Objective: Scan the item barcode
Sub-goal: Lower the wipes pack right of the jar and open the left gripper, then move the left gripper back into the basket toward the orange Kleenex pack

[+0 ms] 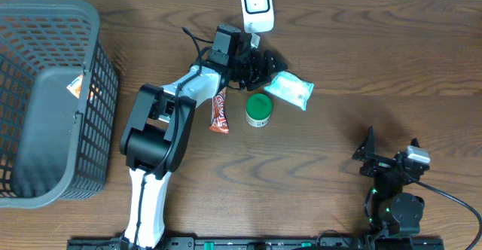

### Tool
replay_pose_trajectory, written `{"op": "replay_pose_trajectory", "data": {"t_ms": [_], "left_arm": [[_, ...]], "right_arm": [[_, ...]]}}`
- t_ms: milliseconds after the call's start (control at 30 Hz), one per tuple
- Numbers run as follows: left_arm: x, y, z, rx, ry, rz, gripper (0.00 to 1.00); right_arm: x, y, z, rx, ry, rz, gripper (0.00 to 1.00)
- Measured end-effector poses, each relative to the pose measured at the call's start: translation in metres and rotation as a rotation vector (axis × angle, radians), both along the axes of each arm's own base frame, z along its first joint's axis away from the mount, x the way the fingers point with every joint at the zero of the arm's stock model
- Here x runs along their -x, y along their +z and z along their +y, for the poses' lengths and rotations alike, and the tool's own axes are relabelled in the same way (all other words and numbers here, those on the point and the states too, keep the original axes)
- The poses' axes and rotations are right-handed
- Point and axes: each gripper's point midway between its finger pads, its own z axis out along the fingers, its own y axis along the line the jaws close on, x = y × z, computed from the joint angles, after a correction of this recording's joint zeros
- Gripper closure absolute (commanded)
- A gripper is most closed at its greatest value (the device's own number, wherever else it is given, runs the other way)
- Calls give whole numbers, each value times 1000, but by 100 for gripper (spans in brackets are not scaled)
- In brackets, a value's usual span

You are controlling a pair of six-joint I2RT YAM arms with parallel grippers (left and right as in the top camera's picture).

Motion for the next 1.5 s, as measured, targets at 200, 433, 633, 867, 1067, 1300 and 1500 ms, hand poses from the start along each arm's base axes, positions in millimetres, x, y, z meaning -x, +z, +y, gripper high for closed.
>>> {"op": "replay_pose_trajectory", "data": {"t_ms": [200, 433, 633, 867, 1067, 1300, 1500], "left_arm": [[-10, 20, 6, -45, 27, -106, 2], [-3, 104, 38, -214, 101, -268, 2], [18, 169, 97, -465, 220, -388, 2], [40, 276, 221, -536, 543, -535, 2], [91, 324, 358, -616, 927, -498, 2], [123, 278, 471, -720, 1198, -207, 2], [110, 215, 513, -801, 1210, -2, 2]], "right_arm": [[0, 0, 0, 0, 0, 0, 1], [0, 0, 0, 0, 0, -1, 1], [0, 0, 0, 0, 0, 0, 1], [0, 0, 0, 0, 0, 0, 1], [0, 0, 0, 0, 0, 0, 1], [0, 0, 0, 0, 0, 0, 1], [0, 0, 0, 0, 0, 0, 1]]}}
